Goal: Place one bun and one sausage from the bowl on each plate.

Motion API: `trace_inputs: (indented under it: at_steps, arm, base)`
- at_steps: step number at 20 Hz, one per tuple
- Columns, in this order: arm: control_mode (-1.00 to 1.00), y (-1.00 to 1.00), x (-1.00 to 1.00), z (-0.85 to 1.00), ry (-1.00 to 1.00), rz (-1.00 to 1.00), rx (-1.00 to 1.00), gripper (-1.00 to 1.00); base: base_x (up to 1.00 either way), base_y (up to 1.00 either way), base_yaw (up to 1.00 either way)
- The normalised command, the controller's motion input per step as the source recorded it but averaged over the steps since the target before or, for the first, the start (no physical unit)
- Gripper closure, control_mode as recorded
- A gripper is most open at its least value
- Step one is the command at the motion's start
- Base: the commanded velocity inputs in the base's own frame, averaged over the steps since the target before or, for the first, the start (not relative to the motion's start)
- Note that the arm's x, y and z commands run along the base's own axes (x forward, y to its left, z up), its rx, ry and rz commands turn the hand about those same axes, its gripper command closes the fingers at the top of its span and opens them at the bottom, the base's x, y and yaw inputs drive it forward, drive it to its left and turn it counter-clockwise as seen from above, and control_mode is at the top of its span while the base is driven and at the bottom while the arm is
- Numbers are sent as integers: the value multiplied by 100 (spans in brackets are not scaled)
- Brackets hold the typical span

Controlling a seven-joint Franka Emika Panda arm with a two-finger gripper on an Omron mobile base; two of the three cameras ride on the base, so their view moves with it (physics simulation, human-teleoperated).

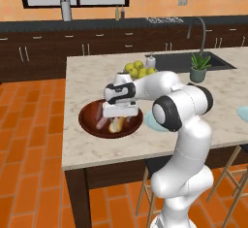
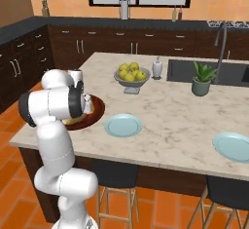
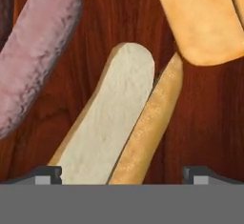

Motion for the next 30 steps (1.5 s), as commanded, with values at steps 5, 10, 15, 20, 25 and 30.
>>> trace_inputs:
  at_steps: [5, 10, 15, 20, 25, 30]
  arm:
    - [-100, 5, 5, -16, 0, 0, 0, -100]
    - [-100, 6, 4, -10, 0, 0, 0, 100]
    - [-100, -1, -3, 18, -4, 0, 0, 100]
    - [-100, -47, -41, 70, -3, -2, 0, 100]
    - [-100, -100, -50, 33, 0, 0, 1, 100]
    - [-100, -100, -8, 6, -1, 2, 10, 100]
  base:
    - [0, 0, 0]
    - [0, 0, 0]
    - [0, 0, 0]
    - [0, 0, 0]
    - [0, 0, 0]
    - [0, 0, 0]
